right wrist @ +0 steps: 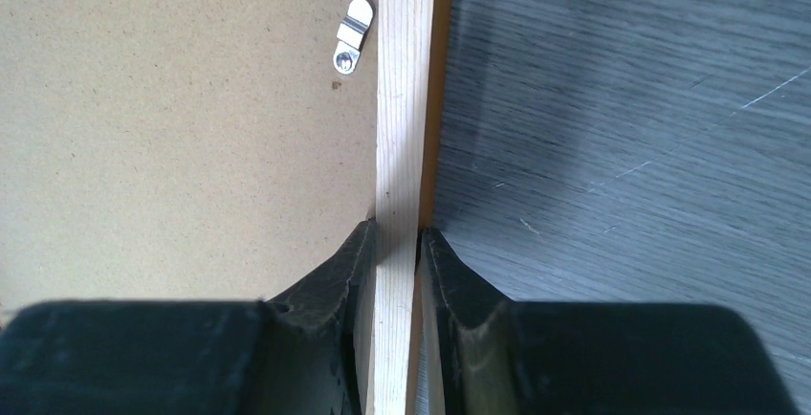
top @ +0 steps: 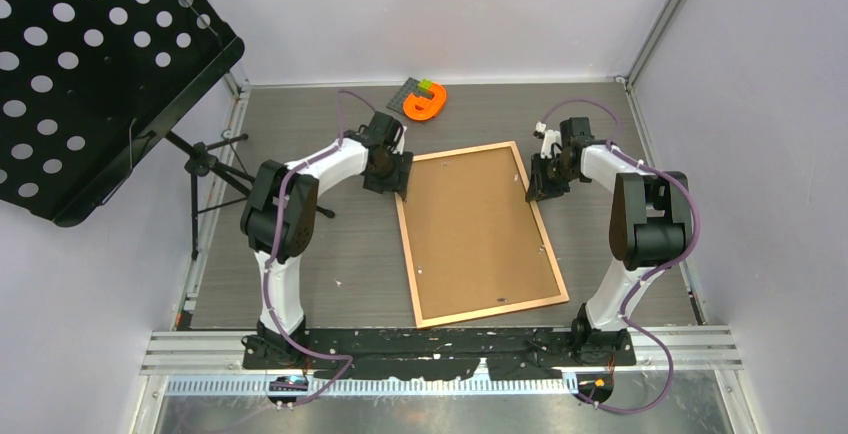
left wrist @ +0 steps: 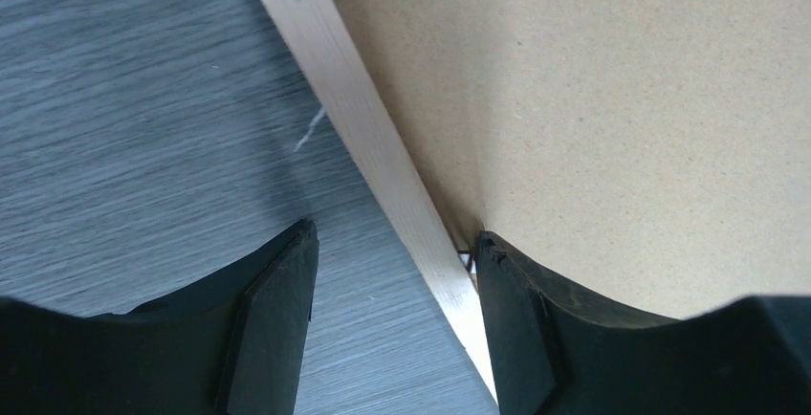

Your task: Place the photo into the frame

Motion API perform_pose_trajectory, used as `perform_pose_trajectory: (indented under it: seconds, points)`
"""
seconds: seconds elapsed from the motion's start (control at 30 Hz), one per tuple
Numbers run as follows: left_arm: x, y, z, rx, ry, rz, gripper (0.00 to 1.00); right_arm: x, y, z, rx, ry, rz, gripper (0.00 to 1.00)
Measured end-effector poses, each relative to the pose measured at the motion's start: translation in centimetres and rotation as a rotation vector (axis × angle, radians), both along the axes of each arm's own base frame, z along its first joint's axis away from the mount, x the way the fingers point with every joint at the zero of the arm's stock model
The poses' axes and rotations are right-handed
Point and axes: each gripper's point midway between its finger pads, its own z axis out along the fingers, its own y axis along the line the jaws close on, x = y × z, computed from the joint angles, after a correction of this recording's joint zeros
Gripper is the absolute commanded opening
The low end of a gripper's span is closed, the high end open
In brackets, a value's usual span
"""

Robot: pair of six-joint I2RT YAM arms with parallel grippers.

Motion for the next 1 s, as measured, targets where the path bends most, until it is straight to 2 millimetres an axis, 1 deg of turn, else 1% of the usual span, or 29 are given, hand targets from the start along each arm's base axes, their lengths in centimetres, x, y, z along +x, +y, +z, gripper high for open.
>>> perform_pose_trajectory:
  seconds: [0.23,0.4,0.73,1.0]
  points:
    - [-1.1,-1.0,-0.1,-0.047,0.039,-0.036,0.57,0.0,0.0,0.0,0.002,0.002,-0.003,0.06]
    - [-1.5,-1.2,-0.1,-0.051,0.049,-0.049,0.57,0.0,-0.4,-0.1,0.012,0.006,-0.027,0.06]
    - [-1.4,-1.1,0.0,-0.047,0.044,-0.059,0.59,0.0,-0.4,-0.1,0.031,0.011,-0.036,0.06]
    - [-0.9,-0.1,0.3,-0.045,0.047,-0.032,0.60,0.0,-0.4,-0.1,0.033,0.011,-0.035,0.06]
